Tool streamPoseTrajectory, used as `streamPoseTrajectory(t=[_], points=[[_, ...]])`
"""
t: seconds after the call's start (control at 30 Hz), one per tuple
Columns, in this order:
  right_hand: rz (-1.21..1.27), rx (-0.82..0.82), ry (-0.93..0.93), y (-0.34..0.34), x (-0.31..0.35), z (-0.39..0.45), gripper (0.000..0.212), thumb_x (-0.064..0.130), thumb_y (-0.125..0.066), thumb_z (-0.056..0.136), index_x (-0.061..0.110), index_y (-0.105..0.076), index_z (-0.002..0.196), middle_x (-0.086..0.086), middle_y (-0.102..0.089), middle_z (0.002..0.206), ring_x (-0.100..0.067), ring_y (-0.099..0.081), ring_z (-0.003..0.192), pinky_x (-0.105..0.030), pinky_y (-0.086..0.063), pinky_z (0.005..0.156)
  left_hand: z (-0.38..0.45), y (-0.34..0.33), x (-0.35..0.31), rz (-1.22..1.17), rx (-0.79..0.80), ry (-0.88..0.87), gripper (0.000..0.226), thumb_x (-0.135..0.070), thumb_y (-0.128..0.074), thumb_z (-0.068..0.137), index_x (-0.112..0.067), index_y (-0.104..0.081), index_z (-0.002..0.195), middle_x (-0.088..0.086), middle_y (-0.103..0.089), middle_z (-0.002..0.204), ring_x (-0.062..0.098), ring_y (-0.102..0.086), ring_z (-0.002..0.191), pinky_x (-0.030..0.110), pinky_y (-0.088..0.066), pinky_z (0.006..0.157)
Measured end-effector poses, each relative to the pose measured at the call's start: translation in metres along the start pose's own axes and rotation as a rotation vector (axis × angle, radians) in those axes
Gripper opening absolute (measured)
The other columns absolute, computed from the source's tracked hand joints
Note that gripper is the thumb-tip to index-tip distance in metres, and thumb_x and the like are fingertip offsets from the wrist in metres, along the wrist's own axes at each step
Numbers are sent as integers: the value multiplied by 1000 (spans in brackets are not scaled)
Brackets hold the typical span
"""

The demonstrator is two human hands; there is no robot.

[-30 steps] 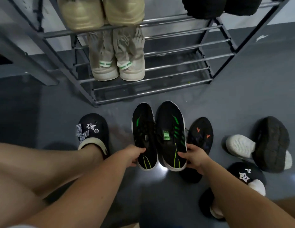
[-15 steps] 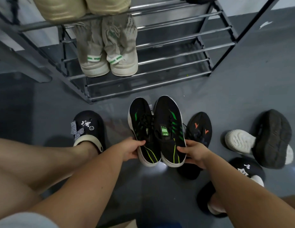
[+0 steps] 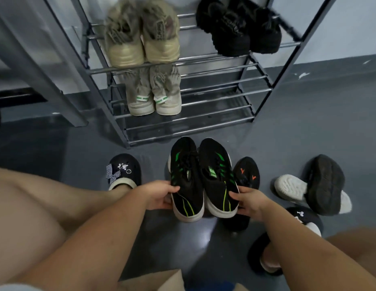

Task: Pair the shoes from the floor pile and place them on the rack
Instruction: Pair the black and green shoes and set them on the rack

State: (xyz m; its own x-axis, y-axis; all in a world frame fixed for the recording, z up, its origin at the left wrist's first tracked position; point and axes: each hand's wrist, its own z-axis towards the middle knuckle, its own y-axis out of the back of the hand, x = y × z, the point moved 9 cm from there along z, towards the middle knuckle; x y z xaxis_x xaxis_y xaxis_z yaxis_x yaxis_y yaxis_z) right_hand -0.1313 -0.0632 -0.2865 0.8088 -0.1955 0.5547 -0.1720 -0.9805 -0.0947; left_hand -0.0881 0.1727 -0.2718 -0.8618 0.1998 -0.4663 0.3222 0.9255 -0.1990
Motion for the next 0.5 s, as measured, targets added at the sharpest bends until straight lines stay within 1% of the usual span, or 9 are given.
streamPoseTrajectory(t=[0.03,0.07,0.17,0.23,0.27,0.33,0.43,0.5], points=[[17,-2,17,-1,4,-5,29,2,-57,91,14,-62,116,-6,-71,94,-20,-66,85,-32,-54,64,-3,-1,-4,-3,-6,-13,30,-9,-44,98,-8,-50,127,10,-64,109,25,-64,93,39,-52,81],[30,-6,38,0,9,-10,28,2,-57,91,16,-63,115,-5,-71,94,-19,-66,86,-32,-54,64,-6,-3,-8,-11,-13,-28,30,-9,-45,98,-9,-50,127,10,-65,108,25,-64,92,40,-52,82],[51,7,92,4,24,-26,28,3,-57,90,17,-64,113,-6,-73,98,-21,-67,92,-36,-55,73,-11,-10,-19,-20,-15,-69,27,-8,-45,97,-11,-52,124,12,-65,105,27,-64,93,46,-48,93],[39,19,123,8,34,-38,25,3,-56,91,18,-65,109,-2,-75,90,-18,-68,87,-36,-55,74,-15,-17,-27,-15,0,-97,25,-9,-46,97,-11,-53,121,12,-66,105,27,-64,94,48,-46,97],[34,20,139,11,40,-43,23,3,-55,92,18,-65,106,0,-76,85,-17,-68,83,-35,-55,74,-16,-21,-32,-14,12,-113,24,-9,-46,97,-11,-54,119,13,-66,105,27,-64,94,48,-47,96],[30,14,165,17,55,-52,22,2,-54,92,16,-65,105,0,-76,82,-17,-68,80,-36,-55,73,-21,-29,-46,-8,30,-149,20,-9,-47,96,-11,-56,114,12,-66,102,26,-64,90,44,-51,88],[15,-14,208,30,83,-65,25,2,-54,92,11,-62,114,-4,-74,84,-18,-67,76,-34,-55,69,-25,-42,-74,1,41,-232,16,-11,-49,96,-12,-57,109,10,-67,98,24,-64,86,38,-52,79],[-6,-34,240,39,107,-72,29,2,-54,92,8,-60,120,-9,-70,90,-20,-64,79,-35,-54,72,-28,-51,-95,-5,36,-293,11,-13,-49,97,-13,-57,104,8,-67,94,22,-64,82,35,-54,73]])
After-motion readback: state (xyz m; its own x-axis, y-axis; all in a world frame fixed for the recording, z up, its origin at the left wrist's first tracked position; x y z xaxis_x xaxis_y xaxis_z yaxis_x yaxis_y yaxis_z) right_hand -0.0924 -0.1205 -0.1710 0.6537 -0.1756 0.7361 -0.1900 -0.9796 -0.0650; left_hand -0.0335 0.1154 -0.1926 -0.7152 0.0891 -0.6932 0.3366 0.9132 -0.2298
